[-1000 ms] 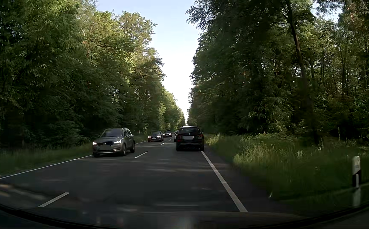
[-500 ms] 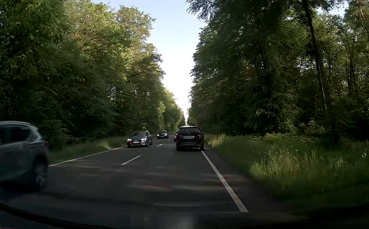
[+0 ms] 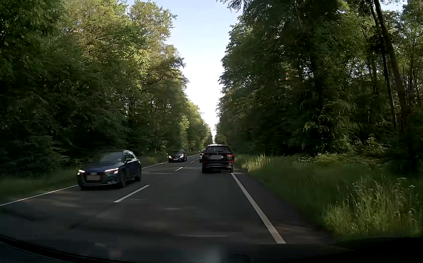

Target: Follow the waypoints while adhering to traffic rules and regulations

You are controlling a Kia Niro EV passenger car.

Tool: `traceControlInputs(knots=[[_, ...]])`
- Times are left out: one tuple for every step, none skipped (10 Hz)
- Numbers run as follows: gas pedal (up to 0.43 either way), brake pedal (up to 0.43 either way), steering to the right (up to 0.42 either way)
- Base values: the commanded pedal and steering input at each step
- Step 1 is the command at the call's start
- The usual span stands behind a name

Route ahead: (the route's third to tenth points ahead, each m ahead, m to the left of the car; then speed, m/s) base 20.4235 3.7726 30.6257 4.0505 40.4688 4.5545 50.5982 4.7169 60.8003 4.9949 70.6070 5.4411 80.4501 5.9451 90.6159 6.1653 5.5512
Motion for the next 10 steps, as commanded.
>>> traceControlInputs(knots=[[0.0, 0.0, -0.001], [0.0, 0.0, -0.001], [0.0, 0.0, -0.001], [0.0, 0.0, -0.001], [0.0, 0.0, -0.001], [0.0, 0.0, -0.001], [0.0, 0.0, -0.001], [0.0, 0.0, -0.001], [0.0, 0.0, -0.001], [0.0, 0.0, -0.001]])
